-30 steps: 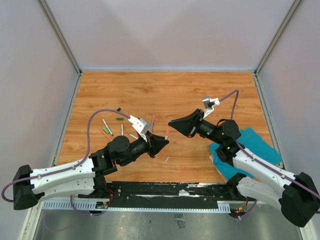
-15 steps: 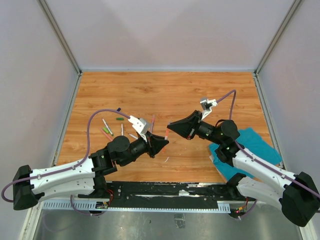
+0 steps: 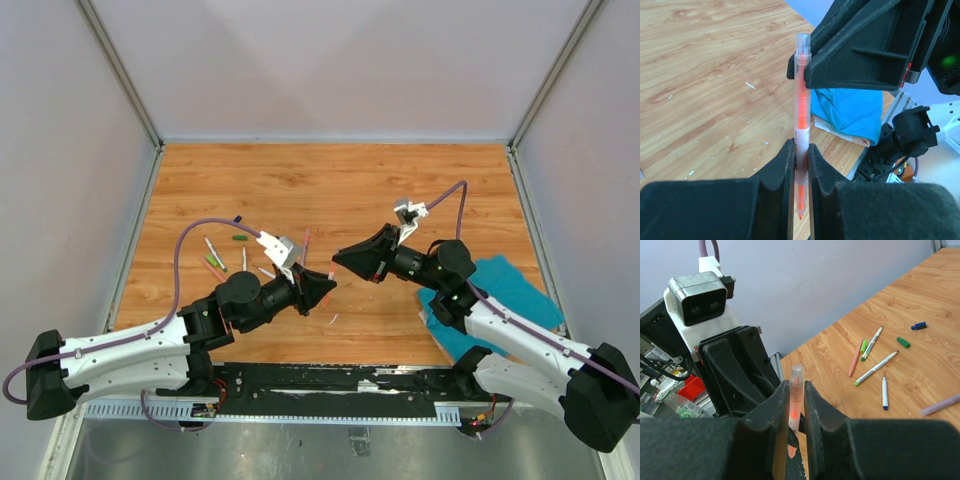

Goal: Insert the pens into the pen caps
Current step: Insert the pen cap onto the pen, then press the pen cap onto the pen.

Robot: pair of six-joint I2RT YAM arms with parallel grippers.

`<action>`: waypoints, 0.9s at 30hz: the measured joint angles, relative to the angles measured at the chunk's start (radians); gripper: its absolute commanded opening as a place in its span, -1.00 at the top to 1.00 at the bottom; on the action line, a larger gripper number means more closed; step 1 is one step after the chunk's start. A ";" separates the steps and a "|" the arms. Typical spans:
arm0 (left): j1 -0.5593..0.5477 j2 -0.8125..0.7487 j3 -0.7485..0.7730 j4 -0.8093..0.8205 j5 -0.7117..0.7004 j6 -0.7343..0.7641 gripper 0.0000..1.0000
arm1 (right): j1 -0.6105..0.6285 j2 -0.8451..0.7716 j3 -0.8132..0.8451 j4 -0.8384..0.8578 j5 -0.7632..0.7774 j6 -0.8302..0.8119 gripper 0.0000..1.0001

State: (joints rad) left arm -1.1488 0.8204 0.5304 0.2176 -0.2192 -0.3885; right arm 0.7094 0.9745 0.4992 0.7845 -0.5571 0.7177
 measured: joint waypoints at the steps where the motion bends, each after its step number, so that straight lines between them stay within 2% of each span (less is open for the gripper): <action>1: 0.000 0.000 0.000 0.000 -0.002 0.000 0.99 | 0.000 0.000 0.000 0.000 -0.001 -0.004 0.55; 8: 0.000 -0.014 0.000 0.005 -0.010 0.000 0.99 | 0.010 -0.033 -0.002 -0.083 0.003 -0.047 0.02; 10: 0.000 -0.015 0.000 0.005 -0.013 0.000 0.99 | 0.010 -0.072 -0.002 -0.125 0.014 -0.066 -0.07; 19: 0.000 -0.025 0.000 0.005 -0.026 0.000 0.99 | 0.011 -0.277 0.002 -0.360 0.138 -0.183 -0.21; 27: 0.000 -0.027 0.000 0.005 -0.031 0.000 0.99 | 0.011 -0.297 0.139 -0.576 0.256 -0.267 -0.23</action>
State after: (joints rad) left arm -1.1488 0.7937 0.5304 0.2222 -0.2504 -0.3889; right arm 0.7204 0.6777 0.6384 0.2081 -0.3016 0.4507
